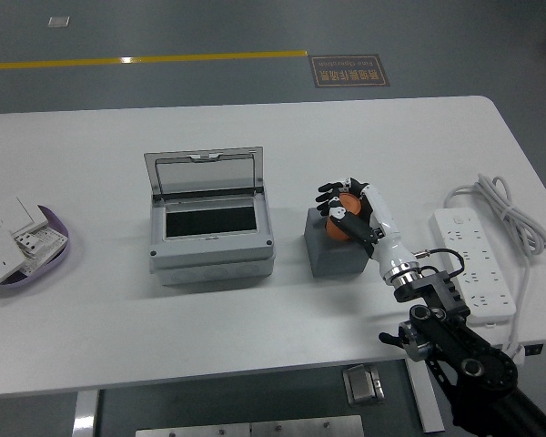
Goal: Pick up the cylinder from the cube,place it in the box,flap close box
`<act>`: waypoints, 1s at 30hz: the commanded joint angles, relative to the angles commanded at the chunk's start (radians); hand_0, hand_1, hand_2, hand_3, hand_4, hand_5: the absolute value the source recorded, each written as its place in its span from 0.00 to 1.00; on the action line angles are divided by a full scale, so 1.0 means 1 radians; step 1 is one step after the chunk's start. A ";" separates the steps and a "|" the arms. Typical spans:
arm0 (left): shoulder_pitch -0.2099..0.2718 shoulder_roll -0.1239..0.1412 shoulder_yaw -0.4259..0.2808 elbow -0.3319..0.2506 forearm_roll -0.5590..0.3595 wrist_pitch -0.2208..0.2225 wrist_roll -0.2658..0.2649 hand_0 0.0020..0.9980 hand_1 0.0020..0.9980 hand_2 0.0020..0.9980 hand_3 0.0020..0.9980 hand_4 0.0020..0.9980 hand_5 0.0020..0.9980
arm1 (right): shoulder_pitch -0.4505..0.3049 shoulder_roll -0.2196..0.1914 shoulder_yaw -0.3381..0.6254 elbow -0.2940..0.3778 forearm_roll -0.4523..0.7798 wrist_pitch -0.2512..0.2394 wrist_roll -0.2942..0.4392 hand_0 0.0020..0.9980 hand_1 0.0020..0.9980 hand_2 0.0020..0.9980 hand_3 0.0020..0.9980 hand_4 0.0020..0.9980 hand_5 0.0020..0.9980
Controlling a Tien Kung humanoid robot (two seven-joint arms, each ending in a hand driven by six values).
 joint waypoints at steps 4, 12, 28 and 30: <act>-0.001 0.000 0.001 0.000 0.000 0.000 -0.001 0.60 0.58 0.56 0.59 0.66 0.20 | 0.001 0.000 -0.001 -0.001 0.000 0.000 0.000 0.41 0.44 0.46 0.46 0.17 0.00; 0.000 0.000 -0.003 -0.001 0.005 0.000 0.002 0.60 0.58 0.56 0.59 0.66 0.20 | 0.001 -0.001 -0.002 -0.001 -0.001 -0.003 0.006 0.41 0.44 0.45 0.46 0.19 0.00; 0.002 -0.001 -0.006 -0.003 0.011 0.000 0.006 0.60 0.58 0.56 0.59 0.66 0.20 | 0.002 -0.003 0.005 -0.001 0.004 0.001 0.026 0.43 0.47 0.50 0.53 0.57 0.00; 0.002 -0.001 -0.006 -0.003 0.011 0.000 0.007 0.60 0.58 0.56 0.59 0.66 0.20 | 0.002 -0.003 0.005 -0.001 0.005 0.002 0.028 0.50 0.53 0.57 0.62 0.78 0.26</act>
